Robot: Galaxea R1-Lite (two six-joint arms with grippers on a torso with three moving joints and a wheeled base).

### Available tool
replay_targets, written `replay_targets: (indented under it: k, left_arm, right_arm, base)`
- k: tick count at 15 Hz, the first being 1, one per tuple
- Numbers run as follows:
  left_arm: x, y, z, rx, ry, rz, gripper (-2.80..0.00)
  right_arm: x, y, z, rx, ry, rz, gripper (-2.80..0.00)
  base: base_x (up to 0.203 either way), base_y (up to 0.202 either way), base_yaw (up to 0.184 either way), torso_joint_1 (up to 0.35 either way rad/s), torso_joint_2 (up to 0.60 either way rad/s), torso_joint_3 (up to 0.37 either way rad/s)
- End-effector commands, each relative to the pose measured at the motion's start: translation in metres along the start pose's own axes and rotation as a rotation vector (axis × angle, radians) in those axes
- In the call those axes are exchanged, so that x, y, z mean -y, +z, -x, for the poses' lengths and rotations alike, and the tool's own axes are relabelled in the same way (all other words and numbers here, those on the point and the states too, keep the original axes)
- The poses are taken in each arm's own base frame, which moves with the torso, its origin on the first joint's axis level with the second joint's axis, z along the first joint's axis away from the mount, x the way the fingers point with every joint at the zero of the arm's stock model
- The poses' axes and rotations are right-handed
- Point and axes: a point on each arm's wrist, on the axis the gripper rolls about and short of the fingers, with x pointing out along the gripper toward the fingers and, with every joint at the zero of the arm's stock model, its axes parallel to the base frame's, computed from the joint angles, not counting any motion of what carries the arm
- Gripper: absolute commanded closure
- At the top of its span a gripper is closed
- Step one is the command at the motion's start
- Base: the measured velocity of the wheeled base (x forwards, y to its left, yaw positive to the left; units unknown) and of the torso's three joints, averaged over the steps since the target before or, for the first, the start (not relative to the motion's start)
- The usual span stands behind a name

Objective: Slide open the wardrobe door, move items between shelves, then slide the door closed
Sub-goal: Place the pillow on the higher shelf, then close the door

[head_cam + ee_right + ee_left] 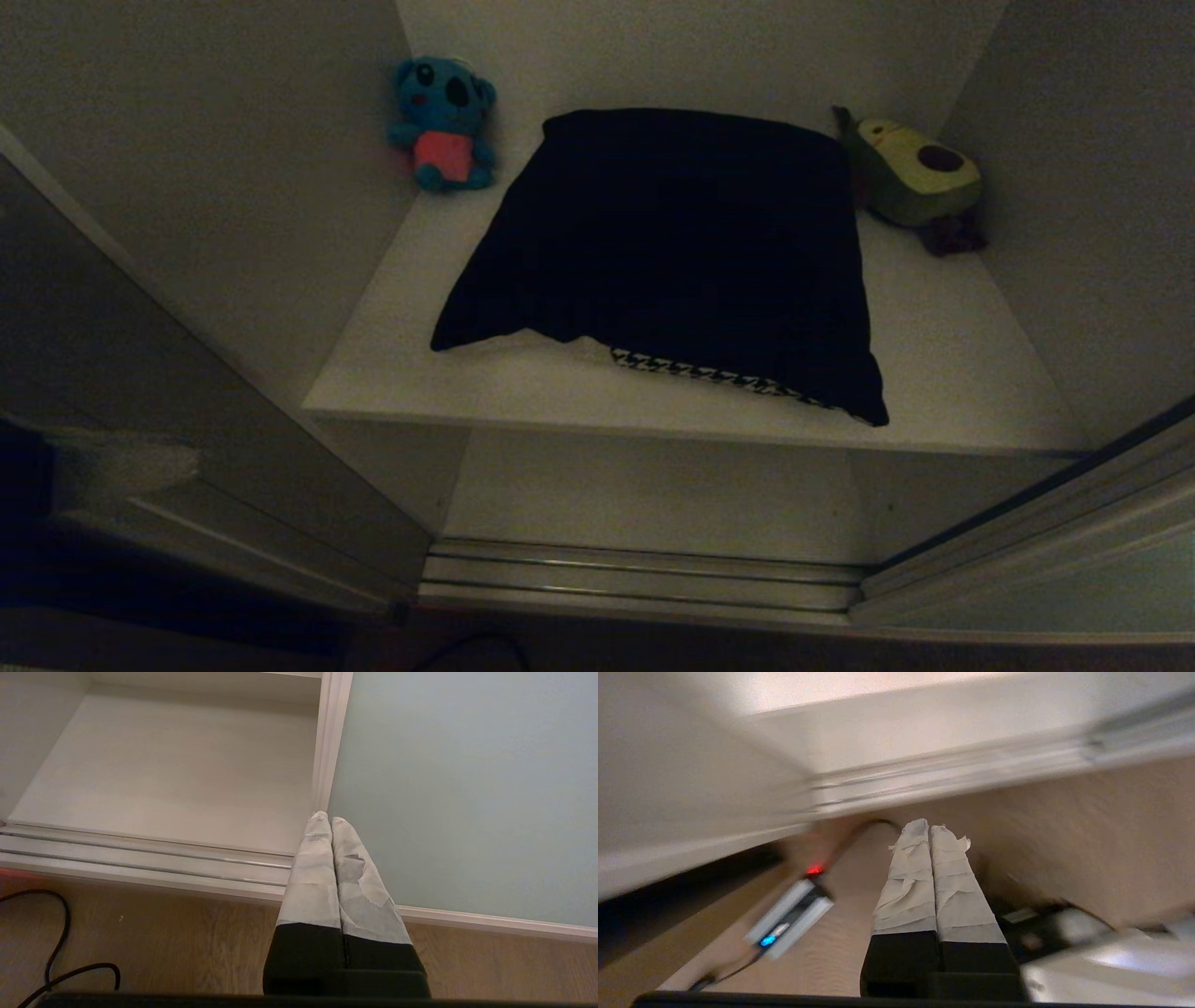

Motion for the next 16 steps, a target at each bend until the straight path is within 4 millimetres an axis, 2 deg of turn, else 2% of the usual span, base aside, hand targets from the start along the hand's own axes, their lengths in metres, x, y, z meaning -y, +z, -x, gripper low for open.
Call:
replay_targets:
  k: [1, 3, 5, 7, 10, 13, 16]
  left_arm:
    - [-0.015, -0.023, 0.038, 0.101, 0.094, 0.057, 0.00]
    - [-0.017, -0.045, 0.061, 0.164, 0.128, 0.072, 0.00]
    - [-0.014, -0.075, 0.088, 0.255, 0.196, 0.062, 0.00]
    - [-0.007, -0.102, 0.103, 0.318, 0.263, 0.057, 0.00]
    - [0.000, -0.142, 0.097, 0.327, 0.337, 0.064, 0.00]
    - [-0.002, -0.174, 0.074, 0.331, 0.348, 0.043, 0.00]
    - [-0.004, -0.188, 0.058, 0.301, 0.356, 0.044, 0.00]
  right_arm:
    - [0.000, -0.001, 0.000, -0.005, -0.001, 0.000, 0.00]
    - [0.000, -0.001, 0.000, -0.005, -0.001, 0.000, 0.00]
    - [0.000, -0.001, 0.000, -0.005, -0.001, 0.000, 0.00]
    - [0.000, -0.001, 0.000, -0.005, -0.001, 0.000, 0.00]
    - [0.000, -0.001, 0.000, -0.005, -0.001, 0.000, 0.00]
    - [0.000, -0.001, 0.000, -0.005, -0.001, 0.000, 0.00]
    - [0.000, -0.001, 0.000, -0.005, -0.001, 0.000, 0.00]
  base:
    - [0.000, 0.000, 0.000, 0.000, 0.00, 0.000]
    - [0.000, 0.000, 0.000, 0.000, 0.00, 0.000]
    - [0.000, 0.000, 0.000, 0.000, 0.00, 0.000]
    - [0.000, 0.000, 0.000, 0.000, 0.00, 0.000]
    - [0.000, 0.000, 0.000, 0.000, 0.00, 0.000]
    - [0.000, 0.000, 0.000, 0.000, 0.00, 0.000]
    - [0.000, 0.000, 0.000, 0.000, 0.00, 0.000]
